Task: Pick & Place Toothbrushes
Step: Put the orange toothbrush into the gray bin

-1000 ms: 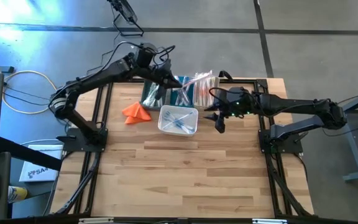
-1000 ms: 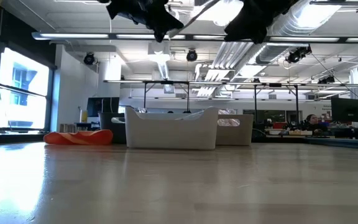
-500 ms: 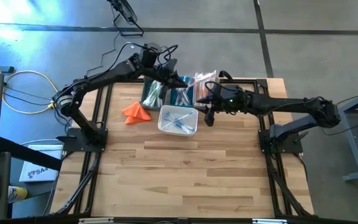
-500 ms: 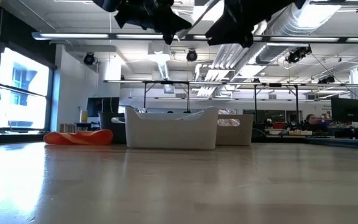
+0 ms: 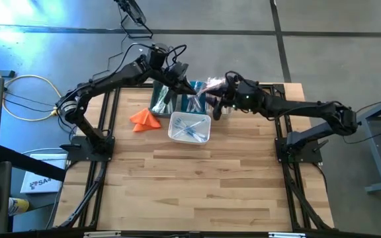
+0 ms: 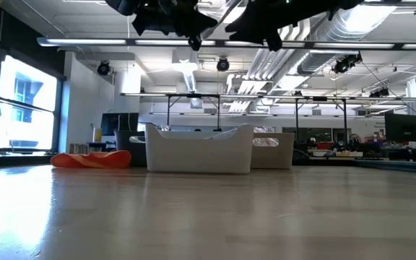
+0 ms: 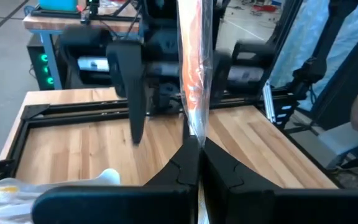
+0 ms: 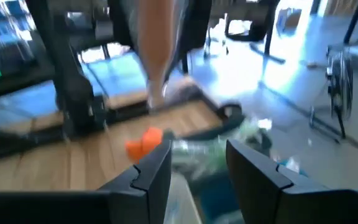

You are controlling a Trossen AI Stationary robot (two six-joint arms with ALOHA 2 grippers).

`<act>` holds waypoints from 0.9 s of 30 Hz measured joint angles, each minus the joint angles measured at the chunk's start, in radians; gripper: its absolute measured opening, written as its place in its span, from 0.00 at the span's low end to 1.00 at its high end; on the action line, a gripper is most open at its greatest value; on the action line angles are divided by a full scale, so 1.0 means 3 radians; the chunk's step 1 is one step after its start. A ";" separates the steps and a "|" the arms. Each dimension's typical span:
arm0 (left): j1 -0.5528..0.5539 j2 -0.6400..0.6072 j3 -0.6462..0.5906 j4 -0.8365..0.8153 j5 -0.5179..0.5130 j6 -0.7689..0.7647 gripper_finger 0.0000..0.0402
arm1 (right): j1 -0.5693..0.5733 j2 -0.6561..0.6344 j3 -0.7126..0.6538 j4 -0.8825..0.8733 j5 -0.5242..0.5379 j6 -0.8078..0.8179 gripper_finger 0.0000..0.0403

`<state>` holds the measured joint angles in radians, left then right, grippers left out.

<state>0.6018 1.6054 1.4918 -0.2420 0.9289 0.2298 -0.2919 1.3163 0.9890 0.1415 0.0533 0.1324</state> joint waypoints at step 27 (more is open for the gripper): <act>0.0023 0.0012 -0.0003 -0.0210 -0.0174 -0.0010 0.00 | -0.0130 0.0032 -0.0004 0.0477 -0.0374 -0.0111 0.36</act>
<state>0.6086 1.6089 1.4910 -0.3049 0.8768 0.2268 -0.3309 1.3258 0.9878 0.2845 -0.0590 0.0990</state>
